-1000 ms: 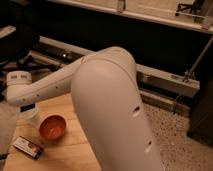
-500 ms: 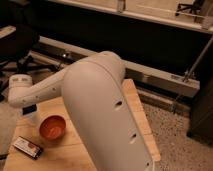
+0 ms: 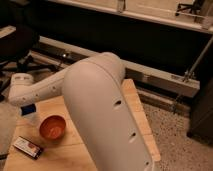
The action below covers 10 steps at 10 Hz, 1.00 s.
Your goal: Place the white sponge in the ceramic cup
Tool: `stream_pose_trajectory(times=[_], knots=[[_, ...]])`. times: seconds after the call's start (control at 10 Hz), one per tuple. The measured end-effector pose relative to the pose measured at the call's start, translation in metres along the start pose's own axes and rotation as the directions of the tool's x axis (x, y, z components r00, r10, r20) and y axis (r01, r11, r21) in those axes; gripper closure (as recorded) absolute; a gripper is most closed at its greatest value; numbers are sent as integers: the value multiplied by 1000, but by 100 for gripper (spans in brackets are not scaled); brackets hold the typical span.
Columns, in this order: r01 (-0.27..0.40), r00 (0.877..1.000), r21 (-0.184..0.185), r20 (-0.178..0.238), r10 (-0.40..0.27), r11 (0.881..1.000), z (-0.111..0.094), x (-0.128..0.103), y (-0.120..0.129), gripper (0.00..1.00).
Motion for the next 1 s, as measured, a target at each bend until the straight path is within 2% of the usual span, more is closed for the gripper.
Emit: stream_pose_trajectory(times=[0.5,1.0], knots=[[18,1000,-8,-6,-18,1000,2,-8,15,100],[21,1000,16,-17,-21,1000,26,1,0,100]])
